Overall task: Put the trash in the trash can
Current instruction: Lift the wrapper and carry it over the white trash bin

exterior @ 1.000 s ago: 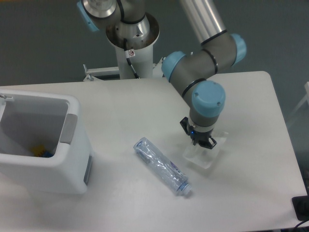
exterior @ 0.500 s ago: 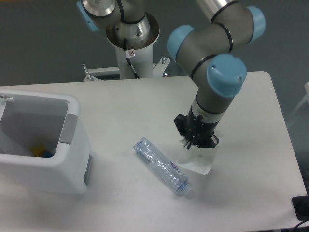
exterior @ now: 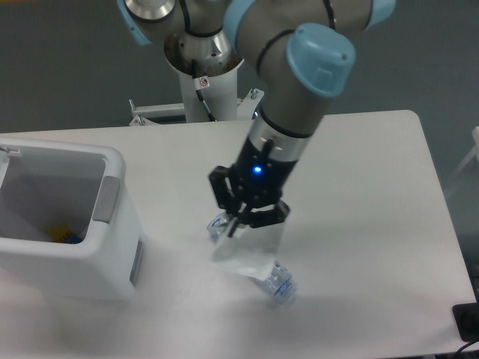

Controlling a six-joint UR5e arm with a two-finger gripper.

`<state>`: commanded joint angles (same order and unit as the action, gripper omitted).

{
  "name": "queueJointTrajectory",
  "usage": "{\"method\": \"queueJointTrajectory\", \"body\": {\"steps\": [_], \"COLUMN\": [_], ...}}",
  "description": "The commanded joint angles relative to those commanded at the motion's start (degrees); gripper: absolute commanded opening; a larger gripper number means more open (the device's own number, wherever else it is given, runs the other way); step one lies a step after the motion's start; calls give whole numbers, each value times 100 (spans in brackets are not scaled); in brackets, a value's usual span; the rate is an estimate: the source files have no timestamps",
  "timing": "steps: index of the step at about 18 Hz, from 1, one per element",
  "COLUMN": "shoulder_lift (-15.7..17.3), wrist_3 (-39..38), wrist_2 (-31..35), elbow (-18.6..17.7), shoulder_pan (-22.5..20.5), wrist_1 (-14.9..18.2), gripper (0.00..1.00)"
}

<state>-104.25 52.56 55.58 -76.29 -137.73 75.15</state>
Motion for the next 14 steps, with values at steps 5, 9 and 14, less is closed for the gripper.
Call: {"method": "queueJointTrajectory", "body": {"steps": [5, 9, 14], "shoulder_lift": [256, 300, 484], "wrist_3": [-368, -1080, -1073], "wrist_2": [-425, -381, -372], "elbow": [-9, -62, -325], "shoulder_pan": [376, 808, 1283], "wrist_1": [-254, -957, -1038], "gripper": [0, 0, 23]}}
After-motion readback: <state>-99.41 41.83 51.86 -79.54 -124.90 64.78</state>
